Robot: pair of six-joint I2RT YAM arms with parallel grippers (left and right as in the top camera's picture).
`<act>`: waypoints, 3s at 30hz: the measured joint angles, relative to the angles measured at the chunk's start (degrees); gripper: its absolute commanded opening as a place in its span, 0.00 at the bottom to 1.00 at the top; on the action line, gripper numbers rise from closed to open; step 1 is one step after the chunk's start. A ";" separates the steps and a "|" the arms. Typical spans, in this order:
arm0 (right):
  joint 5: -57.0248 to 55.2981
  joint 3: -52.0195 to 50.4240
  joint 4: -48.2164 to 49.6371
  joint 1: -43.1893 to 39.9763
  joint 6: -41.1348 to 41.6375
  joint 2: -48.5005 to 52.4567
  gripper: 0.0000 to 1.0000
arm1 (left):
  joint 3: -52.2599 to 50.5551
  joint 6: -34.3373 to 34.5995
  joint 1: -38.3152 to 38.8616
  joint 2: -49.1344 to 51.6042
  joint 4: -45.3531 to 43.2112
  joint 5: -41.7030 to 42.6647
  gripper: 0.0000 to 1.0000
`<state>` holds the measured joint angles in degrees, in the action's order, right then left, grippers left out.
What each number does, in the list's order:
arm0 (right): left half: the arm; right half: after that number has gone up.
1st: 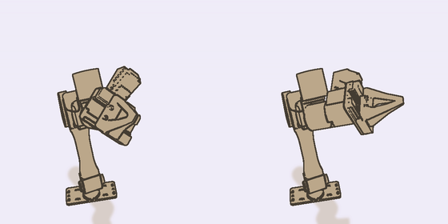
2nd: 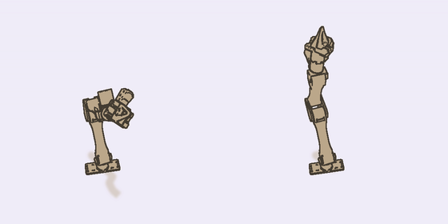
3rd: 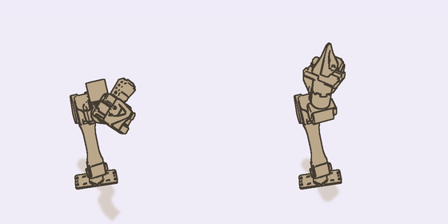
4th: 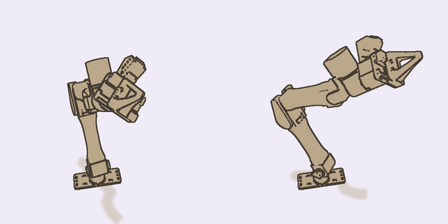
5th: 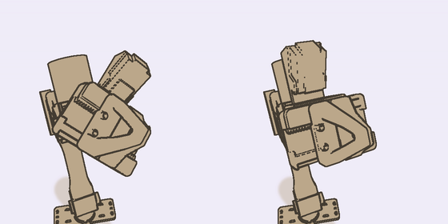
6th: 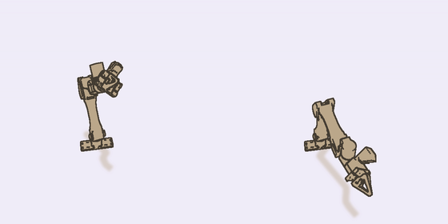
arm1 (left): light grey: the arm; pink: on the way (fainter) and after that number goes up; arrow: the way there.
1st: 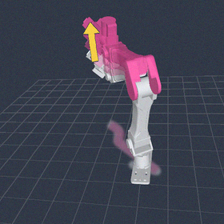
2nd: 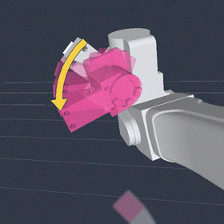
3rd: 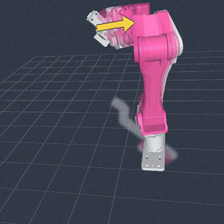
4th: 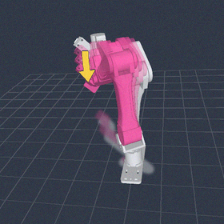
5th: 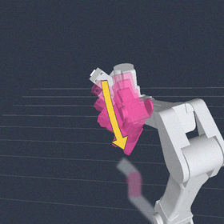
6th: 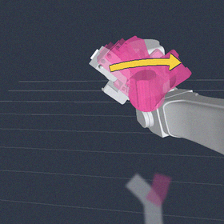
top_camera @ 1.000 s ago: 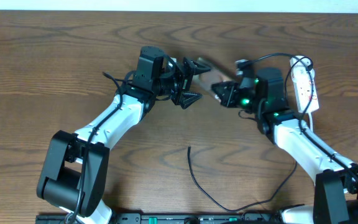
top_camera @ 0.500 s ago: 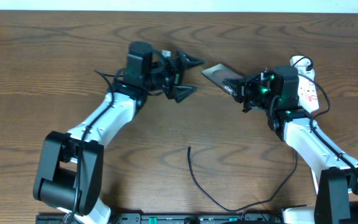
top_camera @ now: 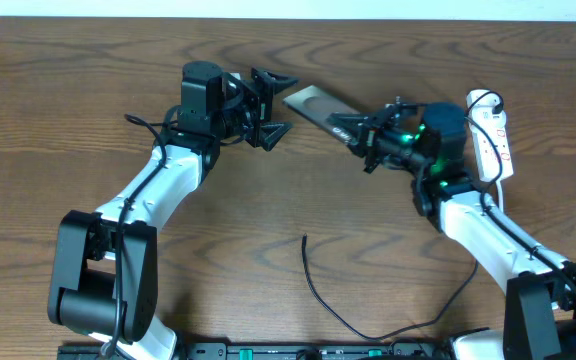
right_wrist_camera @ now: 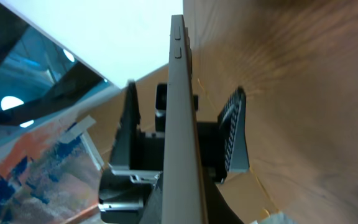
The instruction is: Plug charger to phone and switch on socket
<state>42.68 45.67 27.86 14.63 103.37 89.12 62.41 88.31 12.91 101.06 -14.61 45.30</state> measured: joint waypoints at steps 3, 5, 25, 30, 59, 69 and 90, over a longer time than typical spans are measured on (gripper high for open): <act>-2.05 0.00 2.32 2.62 1.40 0.02 0.02 | 0.00 1.55 0.07 0.00 -1.07 -1.09 0.93; -3.19 0.00 3.23 3.61 1.75 0.02 0.02 | 0.00 2.51 0.20 0.00 -2.29 -1.51 0.93; -9.35 0.00 3.58 8.07 8.79 0.04 0.02 | 0.00 5.05 3.39 0.00 -4.98 -5.38 0.51; -9.66 0.00 3.74 8.22 8.81 0.04 0.02 | 0.00 4.74 3.39 0.00 -4.98 -5.55 0.23; -9.46 0.02 8.28 8.41 4.68 0.07 0.94 | -0.04 3.96 1.66 0.00 -4.70 -5.33 0.07; -3.72 0.02 9.73 4.07 -6.64 0.07 0.99 | -0.04 -3.61 -5.53 0.00 -4.70 2.16 0.07; 15.72 1.55 -2.14 -2.43 -44.48 0.07 0.99 | -0.04 -33.86 -18.21 0.00 -4.92 34.53 0.07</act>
<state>58.39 47.22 25.71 12.21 58.89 89.19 62.37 54.46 -5.30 101.06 -19.53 79.83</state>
